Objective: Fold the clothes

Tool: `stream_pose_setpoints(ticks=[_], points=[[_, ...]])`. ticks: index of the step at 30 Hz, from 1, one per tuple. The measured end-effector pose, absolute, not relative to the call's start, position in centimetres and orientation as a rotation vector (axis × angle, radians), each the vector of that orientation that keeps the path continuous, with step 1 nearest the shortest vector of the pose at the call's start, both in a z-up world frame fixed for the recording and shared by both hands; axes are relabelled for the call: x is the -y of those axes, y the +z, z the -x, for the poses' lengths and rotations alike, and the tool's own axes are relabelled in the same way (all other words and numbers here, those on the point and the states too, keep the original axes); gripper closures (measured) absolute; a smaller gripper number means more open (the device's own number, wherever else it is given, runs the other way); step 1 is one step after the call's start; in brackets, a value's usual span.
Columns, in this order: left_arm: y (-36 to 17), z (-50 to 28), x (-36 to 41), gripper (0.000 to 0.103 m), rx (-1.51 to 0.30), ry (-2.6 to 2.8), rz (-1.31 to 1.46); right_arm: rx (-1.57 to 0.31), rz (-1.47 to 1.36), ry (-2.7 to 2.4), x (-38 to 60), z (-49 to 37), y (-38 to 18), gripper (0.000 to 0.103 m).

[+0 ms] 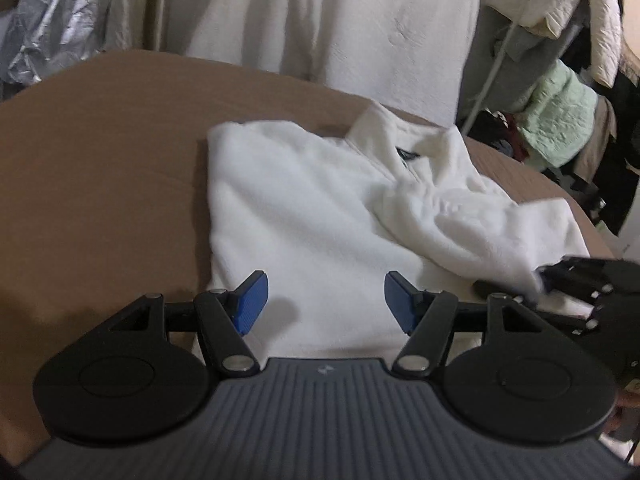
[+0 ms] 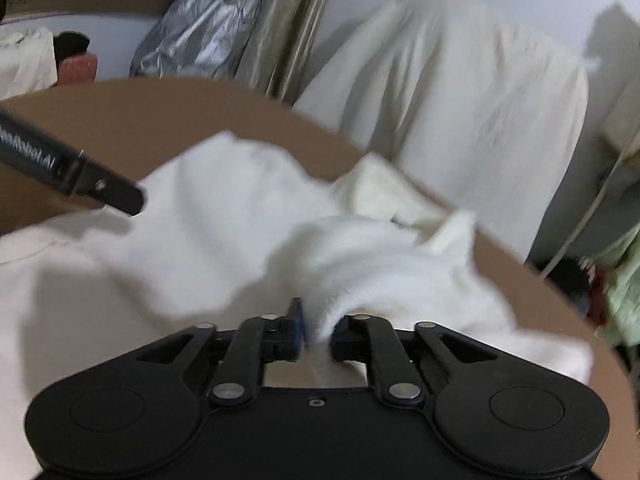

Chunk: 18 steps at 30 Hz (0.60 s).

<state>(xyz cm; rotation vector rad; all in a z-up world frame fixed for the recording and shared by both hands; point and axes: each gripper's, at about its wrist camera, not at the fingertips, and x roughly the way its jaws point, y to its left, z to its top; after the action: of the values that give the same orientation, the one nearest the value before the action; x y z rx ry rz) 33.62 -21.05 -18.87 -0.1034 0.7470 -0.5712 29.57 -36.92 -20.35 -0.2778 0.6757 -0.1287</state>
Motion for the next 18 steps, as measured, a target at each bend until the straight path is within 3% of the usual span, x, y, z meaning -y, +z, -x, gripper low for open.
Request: stream_pose_setpoints(ticks=[3, 6, 8, 14, 16, 18], points=[[-18.9, -33.5, 21.9, 0.038, -0.706, -0.605, 0.057, -0.675, 0.245, -0.117, 37.3, -26.7, -20.2, 0.071], [-18.8, -33.1, 22.4, 0.038, -0.681, -0.642, 0.061, -0.669, 0.226, -0.105, 37.8, -23.6, -19.8, 0.067], [-18.7, -33.1, 22.7, 0.038, -0.687, -0.663, 0.093, -0.661, 0.209, -0.126, 38.4, -21.2, -19.7, 0.058], [-18.2, -30.7, 26.7, 0.034, -0.69, -0.678, 0.091, -0.713, 0.247, -0.477, 44.7, -16.2, -21.7, 0.056], [-18.6, -29.5, 29.1, 0.023, -0.702, -0.693, 0.06, -0.732, 0.23, -0.519, 46.7, -15.7, -22.4, 0.056], [-18.8, -29.1, 32.1, 0.022, -0.716, -0.722, 0.0, -0.757, 0.24, -0.529, 47.8, -16.1, -23.2, 0.056]])
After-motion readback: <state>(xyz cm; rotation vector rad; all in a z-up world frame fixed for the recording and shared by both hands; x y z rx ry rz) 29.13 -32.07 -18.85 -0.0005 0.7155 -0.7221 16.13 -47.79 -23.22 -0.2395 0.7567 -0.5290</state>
